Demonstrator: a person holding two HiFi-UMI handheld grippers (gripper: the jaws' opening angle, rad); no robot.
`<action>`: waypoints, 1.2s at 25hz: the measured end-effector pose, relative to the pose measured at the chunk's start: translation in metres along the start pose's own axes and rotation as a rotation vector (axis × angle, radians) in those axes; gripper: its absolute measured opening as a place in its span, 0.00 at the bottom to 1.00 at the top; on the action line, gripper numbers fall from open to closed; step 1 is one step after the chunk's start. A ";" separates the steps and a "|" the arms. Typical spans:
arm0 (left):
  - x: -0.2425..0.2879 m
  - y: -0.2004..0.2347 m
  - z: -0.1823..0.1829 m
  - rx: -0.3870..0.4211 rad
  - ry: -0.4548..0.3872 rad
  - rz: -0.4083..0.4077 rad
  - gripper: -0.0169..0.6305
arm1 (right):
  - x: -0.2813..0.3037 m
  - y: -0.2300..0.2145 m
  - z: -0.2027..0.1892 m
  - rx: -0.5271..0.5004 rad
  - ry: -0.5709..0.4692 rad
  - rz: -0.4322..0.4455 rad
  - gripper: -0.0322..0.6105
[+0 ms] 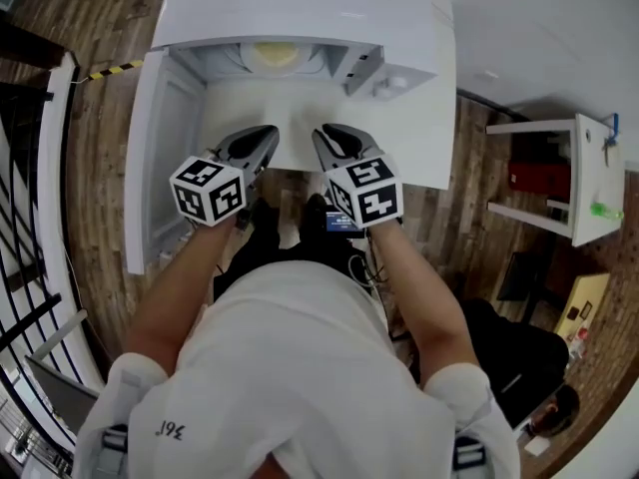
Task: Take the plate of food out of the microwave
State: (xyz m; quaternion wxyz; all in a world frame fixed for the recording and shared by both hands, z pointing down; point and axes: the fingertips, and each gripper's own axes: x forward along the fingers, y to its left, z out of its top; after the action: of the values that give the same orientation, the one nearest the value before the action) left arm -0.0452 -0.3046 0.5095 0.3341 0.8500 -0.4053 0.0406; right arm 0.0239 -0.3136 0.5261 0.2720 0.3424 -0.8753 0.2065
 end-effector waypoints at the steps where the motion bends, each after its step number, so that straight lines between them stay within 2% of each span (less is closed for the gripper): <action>1: 0.004 0.005 0.000 -0.001 0.000 0.007 0.01 | 0.006 -0.001 0.000 -0.010 0.009 -0.005 0.11; 10: 0.025 0.047 0.013 0.003 0.003 0.060 0.01 | 0.057 -0.021 0.017 -0.012 0.025 -0.049 0.11; 13: 0.033 0.066 0.016 -0.038 -0.013 0.086 0.01 | 0.081 -0.030 0.028 0.019 0.016 -0.063 0.11; 19: 0.044 0.104 0.014 -0.112 -0.019 0.160 0.01 | 0.118 -0.053 0.035 0.187 0.003 -0.090 0.12; 24: 0.046 0.122 0.015 -0.144 -0.028 0.200 0.05 | 0.134 -0.057 0.038 0.323 -0.011 -0.071 0.28; 27: 0.048 0.123 0.015 -0.150 -0.026 0.195 0.08 | 0.140 -0.060 0.041 0.390 -0.012 -0.081 0.33; 30: 0.050 0.122 0.016 -0.151 -0.025 0.188 0.08 | 0.146 -0.063 0.042 0.475 -0.012 -0.089 0.33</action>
State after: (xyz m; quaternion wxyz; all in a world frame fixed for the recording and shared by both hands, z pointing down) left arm -0.1027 -0.4020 0.5793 0.3867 0.7812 -0.4891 0.0305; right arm -0.0359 -0.4505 0.5948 0.1874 0.4360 -0.7879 0.3924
